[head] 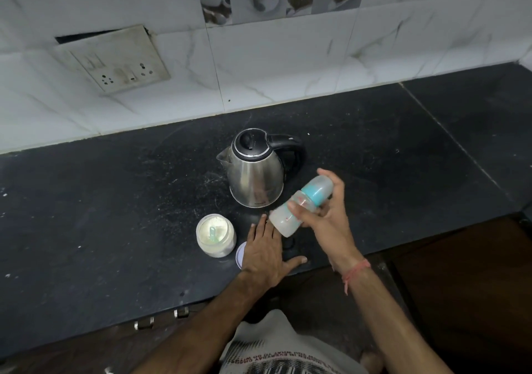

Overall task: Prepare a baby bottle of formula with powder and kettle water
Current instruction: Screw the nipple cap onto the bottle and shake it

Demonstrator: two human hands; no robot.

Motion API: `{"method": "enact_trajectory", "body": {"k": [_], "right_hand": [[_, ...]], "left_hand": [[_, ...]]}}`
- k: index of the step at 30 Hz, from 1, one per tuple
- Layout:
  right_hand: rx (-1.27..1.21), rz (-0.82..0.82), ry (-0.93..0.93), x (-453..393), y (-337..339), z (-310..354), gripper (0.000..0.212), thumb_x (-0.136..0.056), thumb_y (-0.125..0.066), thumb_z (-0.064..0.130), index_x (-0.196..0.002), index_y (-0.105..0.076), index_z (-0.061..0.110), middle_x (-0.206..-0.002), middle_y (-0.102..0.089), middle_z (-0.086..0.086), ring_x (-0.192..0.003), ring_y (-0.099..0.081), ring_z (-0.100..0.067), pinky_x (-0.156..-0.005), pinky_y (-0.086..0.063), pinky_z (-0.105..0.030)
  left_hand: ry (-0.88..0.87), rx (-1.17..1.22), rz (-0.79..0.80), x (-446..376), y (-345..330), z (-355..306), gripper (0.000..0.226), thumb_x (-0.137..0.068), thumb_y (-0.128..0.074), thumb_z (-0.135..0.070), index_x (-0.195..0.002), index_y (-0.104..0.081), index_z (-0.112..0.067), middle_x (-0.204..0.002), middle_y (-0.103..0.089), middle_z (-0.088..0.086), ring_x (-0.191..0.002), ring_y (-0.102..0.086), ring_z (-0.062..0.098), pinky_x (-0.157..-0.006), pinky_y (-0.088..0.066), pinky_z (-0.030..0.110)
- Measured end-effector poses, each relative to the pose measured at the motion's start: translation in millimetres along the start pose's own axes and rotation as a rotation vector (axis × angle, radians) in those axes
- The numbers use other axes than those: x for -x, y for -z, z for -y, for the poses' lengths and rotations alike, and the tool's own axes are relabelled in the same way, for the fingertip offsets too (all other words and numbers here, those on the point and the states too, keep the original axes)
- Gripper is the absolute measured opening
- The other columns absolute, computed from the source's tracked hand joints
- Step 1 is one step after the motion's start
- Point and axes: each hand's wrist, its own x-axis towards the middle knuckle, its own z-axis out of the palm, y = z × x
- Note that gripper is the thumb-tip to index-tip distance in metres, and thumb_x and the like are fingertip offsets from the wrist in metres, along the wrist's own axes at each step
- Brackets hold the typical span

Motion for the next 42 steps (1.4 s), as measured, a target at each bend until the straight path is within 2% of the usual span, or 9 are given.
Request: {"method": "enact_trajectory", "body": {"k": [4, 15, 18, 22, 26, 30, 34, 38, 42], "right_hand": [[-0.096, -0.218, 0.056, 1.0, -0.3, 3.9, 0.088, -0.094, -0.085, 0.015, -0.156, -0.028, 0.040, -0.145, -0.050, -0.004, -0.125, -0.068, -0.022, -0.092, -0.067, -0.048], [0.147, 0.072, 0.079, -4.7, 9.6, 9.3, 0.089, -0.089, -0.089, 0.012, -0.154, -0.037, 0.042, -0.136, -0.054, -0.004, -0.112, -0.072, -0.019, -0.090, -0.067, -0.044], [-0.003, -0.154, 0.108, -5.8, 9.4, 14.0, 0.086, -0.094, -0.085, 0.015, -0.155, -0.030, 0.041, -0.144, -0.051, -0.005, -0.122, -0.069, -0.019, -0.091, -0.067, -0.049], [0.214, 0.120, 0.091, -4.8, 13.9, 12.9, 0.091, -0.089, -0.090, 0.017, -0.156, -0.035, 0.043, -0.134, -0.054, -0.003, -0.112, -0.071, -0.020, -0.092, -0.067, -0.049], [0.041, -0.030, 0.023, -3.4, 10.5, 11.8, 0.088, -0.090, -0.086, 0.022, -0.156, -0.030, 0.040, -0.138, -0.054, -0.005, -0.116, -0.073, -0.021, -0.085, -0.068, -0.043], [0.240, 0.310, -0.103, -3.3, 23.3, 6.9, 0.085, -0.085, -0.092, 0.011, -0.149, -0.048, 0.048, -0.133, -0.066, -0.010, -0.115, -0.076, -0.029, -0.091, -0.067, -0.046], [0.002, -0.007, -0.034, -2.0, 18.1, 10.2, 0.078, -0.098, -0.080, 0.014, -0.156, -0.035, 0.039, -0.136, -0.057, -0.006, -0.120, -0.073, -0.023, -0.087, -0.068, -0.042], [0.118, 0.166, -0.040, -0.1, 19.8, 12.9, 0.080, -0.091, -0.086, 0.017, -0.153, -0.043, 0.043, -0.135, -0.058, -0.008, -0.120, -0.072, -0.031, -0.087, -0.068, -0.045], [-0.100, -0.159, -0.029, -1.2, 14.5, 15.5, 0.074, -0.099, -0.078, 0.025, -0.156, -0.032, 0.037, -0.139, -0.055, -0.005, -0.118, -0.074, -0.024, -0.081, -0.068, -0.041]], "left_hand": [[0.013, -0.002, 0.006, -3.3, 0.4, 0.7, 0.133, -0.094, -0.037, -0.101, -0.182, 0.000, -0.008, -0.192, 0.004, 0.011, -0.178, 0.003, 0.029, -0.144, -0.002, 0.051], [0.004, -0.022, 0.010, -0.4, -3.1, -0.8, 0.132, -0.094, -0.039, -0.100, -0.182, -0.002, -0.008, -0.192, 0.000, 0.012, -0.178, 0.000, 0.030, -0.144, -0.003, 0.052], [0.011, -0.015, 0.014, -3.4, 0.1, 0.0, 0.133, -0.094, -0.037, -0.100, -0.182, 0.002, -0.008, -0.192, 0.006, 0.011, -0.178, 0.004, 0.029, -0.144, -0.001, 0.052], [0.002, -0.005, 0.007, -0.1, -4.1, 0.4, 0.133, -0.094, -0.041, -0.099, -0.182, -0.001, -0.008, -0.192, 0.003, 0.012, -0.178, 0.002, 0.031, -0.144, -0.003, 0.052], [0.001, 0.006, -0.014, -4.4, -6.0, 3.2, 0.133, -0.092, -0.036, -0.101, -0.183, 0.000, -0.011, -0.192, 0.002, 0.011, -0.178, 0.002, 0.030, -0.144, -0.002, 0.052], [-0.008, 0.152, -0.057, -2.1, -14.2, 5.7, 0.135, -0.078, -0.022, -0.104, -0.183, -0.005, -0.021, -0.192, -0.005, 0.008, -0.178, -0.004, 0.027, -0.144, -0.002, 0.049], [-0.001, 0.038, -0.040, -5.1, -6.3, 4.9, 0.132, -0.090, -0.033, -0.101, -0.183, -0.008, -0.012, -0.192, 0.000, 0.011, -0.178, 0.000, 0.030, -0.144, -0.002, 0.051], [-0.005, 0.064, -0.017, 1.2, -6.8, 2.4, 0.131, -0.087, -0.033, -0.098, -0.183, 0.000, -0.016, -0.192, 0.002, 0.010, -0.178, 0.001, 0.029, -0.144, 0.001, 0.049], [0.008, 0.030, 0.012, -2.5, 1.8, 0.4, 0.131, -0.095, -0.042, -0.097, -0.182, 0.001, -0.009, -0.192, 0.006, 0.011, -0.178, 0.005, 0.030, -0.144, 0.001, 0.050]]}}
